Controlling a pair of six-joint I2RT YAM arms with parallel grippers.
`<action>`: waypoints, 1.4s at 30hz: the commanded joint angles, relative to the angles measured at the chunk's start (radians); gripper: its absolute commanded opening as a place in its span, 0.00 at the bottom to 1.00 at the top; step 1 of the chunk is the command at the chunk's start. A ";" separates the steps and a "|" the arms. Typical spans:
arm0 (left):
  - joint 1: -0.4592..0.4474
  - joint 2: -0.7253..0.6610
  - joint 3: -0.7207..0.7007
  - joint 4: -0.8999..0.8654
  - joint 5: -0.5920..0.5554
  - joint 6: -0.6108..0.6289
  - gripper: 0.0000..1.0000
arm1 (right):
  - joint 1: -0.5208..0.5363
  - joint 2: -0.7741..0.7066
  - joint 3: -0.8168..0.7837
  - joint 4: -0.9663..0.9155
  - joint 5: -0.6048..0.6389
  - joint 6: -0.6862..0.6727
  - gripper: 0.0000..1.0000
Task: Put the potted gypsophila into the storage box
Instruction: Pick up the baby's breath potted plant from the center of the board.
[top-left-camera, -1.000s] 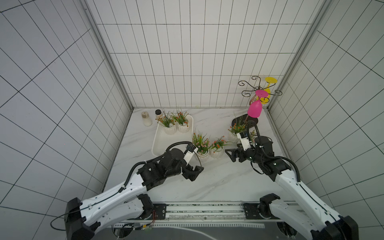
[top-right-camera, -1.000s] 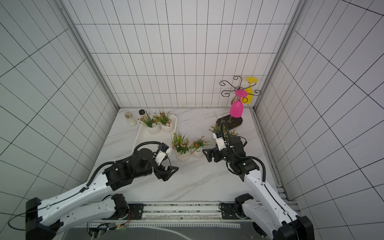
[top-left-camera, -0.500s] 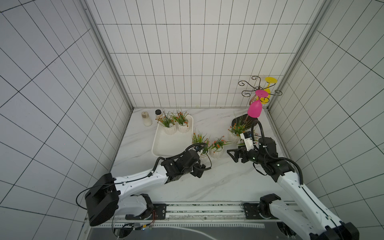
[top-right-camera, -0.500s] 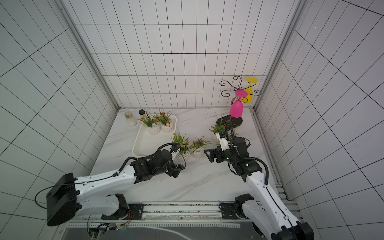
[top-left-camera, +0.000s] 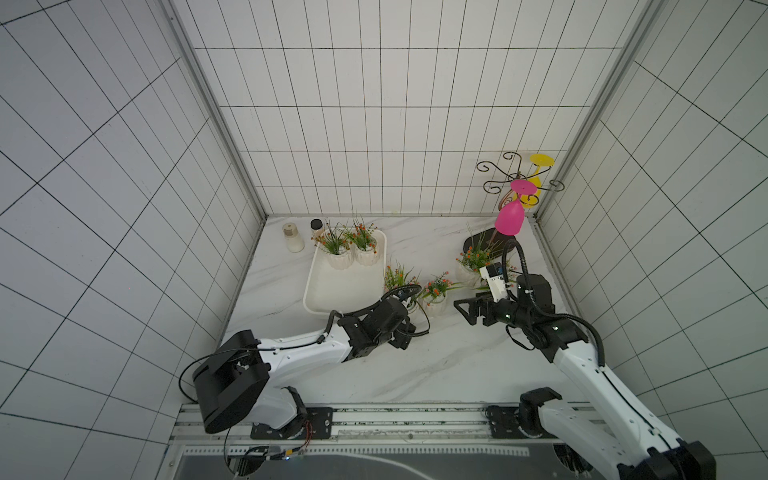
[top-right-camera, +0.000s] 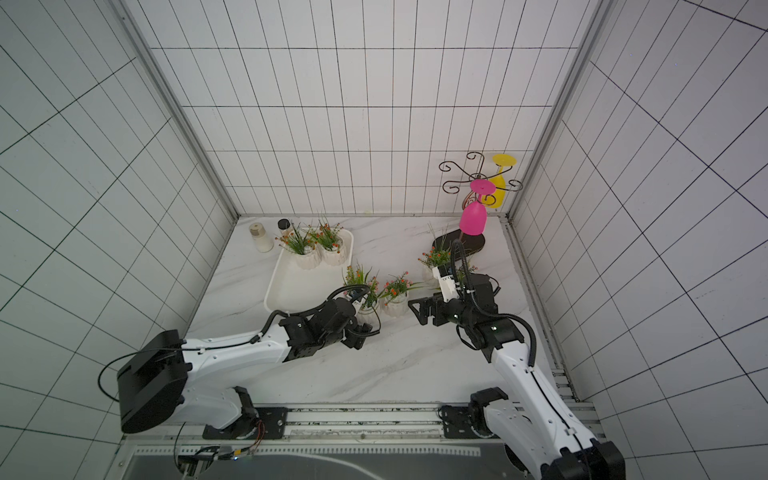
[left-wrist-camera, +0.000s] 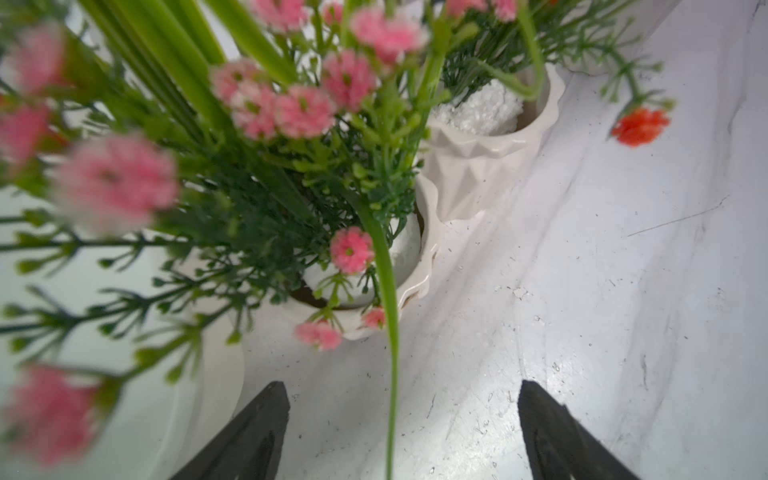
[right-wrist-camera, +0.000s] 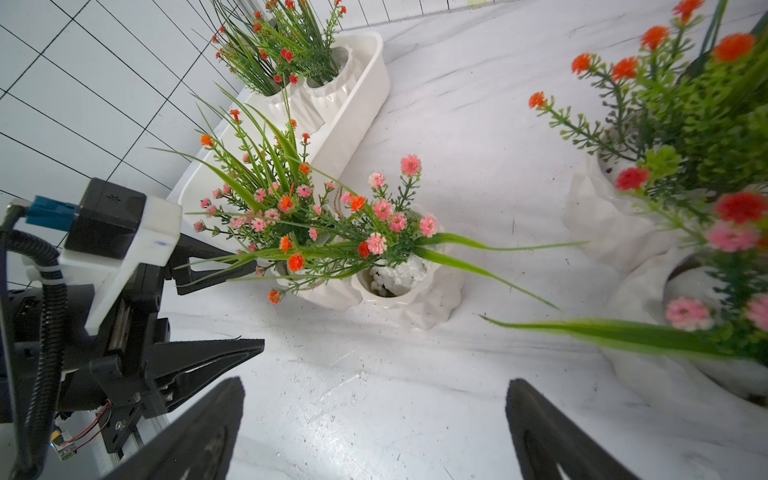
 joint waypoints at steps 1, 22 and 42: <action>-0.001 0.012 0.009 0.083 -0.041 0.013 0.88 | -0.012 0.008 0.041 -0.004 -0.025 -0.001 0.99; 0.032 0.152 0.056 0.211 -0.065 0.042 0.90 | -0.015 0.029 0.048 0.008 -0.041 0.009 0.99; 0.069 0.224 0.084 0.266 -0.059 0.018 0.97 | -0.018 0.029 0.047 0.010 -0.046 0.006 0.99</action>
